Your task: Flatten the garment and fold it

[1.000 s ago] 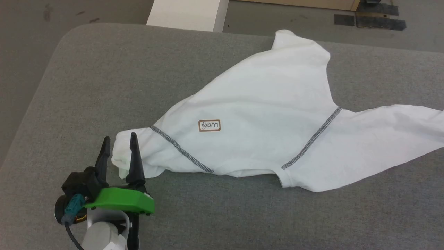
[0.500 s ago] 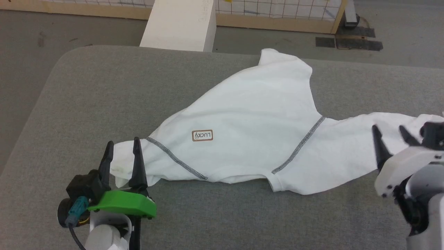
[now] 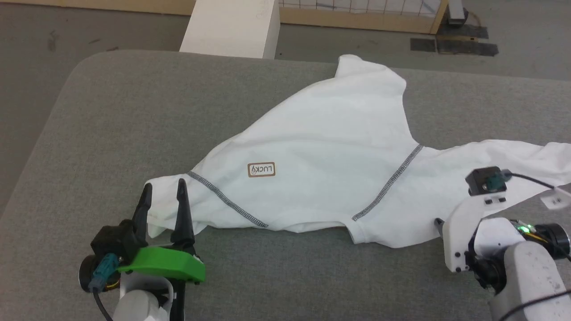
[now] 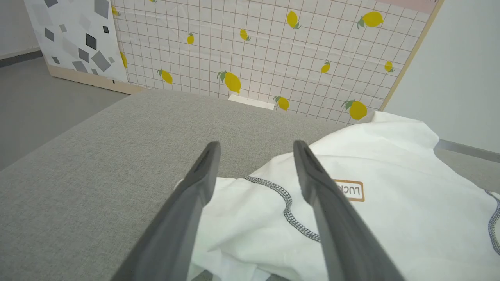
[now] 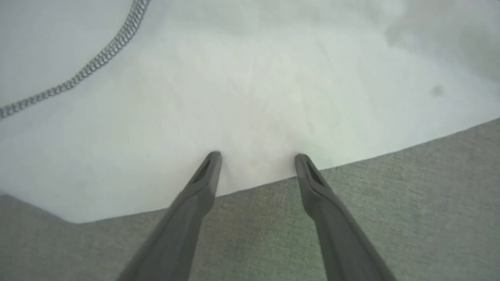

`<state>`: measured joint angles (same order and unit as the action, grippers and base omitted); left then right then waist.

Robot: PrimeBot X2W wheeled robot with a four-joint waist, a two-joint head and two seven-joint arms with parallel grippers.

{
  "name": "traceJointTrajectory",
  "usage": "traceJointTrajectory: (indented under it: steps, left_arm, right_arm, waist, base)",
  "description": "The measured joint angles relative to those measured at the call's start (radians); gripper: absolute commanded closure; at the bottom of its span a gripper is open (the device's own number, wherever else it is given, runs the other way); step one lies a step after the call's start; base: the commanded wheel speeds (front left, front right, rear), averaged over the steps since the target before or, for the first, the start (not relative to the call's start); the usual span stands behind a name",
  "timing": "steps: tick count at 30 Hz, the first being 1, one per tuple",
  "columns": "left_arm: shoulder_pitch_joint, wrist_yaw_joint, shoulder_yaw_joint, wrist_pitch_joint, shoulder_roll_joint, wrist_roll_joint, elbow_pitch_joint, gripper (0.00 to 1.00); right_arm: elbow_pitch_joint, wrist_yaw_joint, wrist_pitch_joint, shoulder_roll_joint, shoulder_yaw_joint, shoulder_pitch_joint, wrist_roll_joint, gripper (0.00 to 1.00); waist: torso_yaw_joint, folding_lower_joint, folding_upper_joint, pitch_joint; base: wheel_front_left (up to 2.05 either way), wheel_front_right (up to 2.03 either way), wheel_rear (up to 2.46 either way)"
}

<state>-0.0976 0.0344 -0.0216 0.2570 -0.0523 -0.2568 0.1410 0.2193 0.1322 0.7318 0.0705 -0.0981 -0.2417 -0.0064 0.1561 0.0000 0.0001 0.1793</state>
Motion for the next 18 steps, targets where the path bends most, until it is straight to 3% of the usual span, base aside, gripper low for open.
traceJointTrajectory:
  steps: [4, 5, 6, 7, 8, 18]
  left_arm:
    - [-0.011, -0.001, -0.015, 0.0, 0.0, -0.015, 0.001, 0.0]
    - [-0.012, -0.002, -0.018, 0.0, 0.0, -0.018, 0.002, 0.0]
    - [-0.012, -0.002, -0.018, 0.0, 0.0, -0.018, 0.002, 0.0]
    - [-0.012, -0.002, -0.018, 0.0, 0.0, -0.018, 0.002, 0.0]
    - [-0.012, -0.002, -0.017, 0.0, 0.0, -0.018, 0.002, 0.0]
    - [-0.012, -0.002, -0.006, 0.0, 0.0, -0.017, 0.003, 0.0]
  right_arm:
    - [0.044, 0.0, 0.111, 0.018, 0.036, -0.055, -0.016, 0.0]
    - [0.054, 0.0, 0.185, 0.043, 0.063, -0.079, -0.001, 0.0]
    - [0.055, 0.0, 0.208, 0.048, 0.063, -0.085, 0.013, 0.18]
    - [0.052, 0.0, 0.223, 0.052, 0.064, -0.088, 0.023, 0.75]
    - [0.048, 0.0, 0.228, 0.056, 0.065, -0.088, 0.03, 1.0]
    - [-0.036, 0.001, 0.223, 0.133, 0.012, -0.03, 0.124, 1.0]
  waist:
    - [0.016, 0.0, 0.0, 0.024]
    - [0.029, 0.0, -0.0001, 0.035]
    - [0.032, 0.0, 0.0, 0.039]
    - [0.035, 0.0, -0.0001, 0.041]
    - [0.037, 0.0, -0.0001, 0.042]
    - [0.023, 0.0, 0.0, 0.033]
  base:
    - [0.0, 0.0, 0.0]
    - [0.0, 0.0, 0.0]
    - [0.0, 0.0, 0.0]
    - [0.0, 0.0, 0.0]
    - [0.0, 0.0, 0.0]
    - [0.0, 0.0, 0.0]
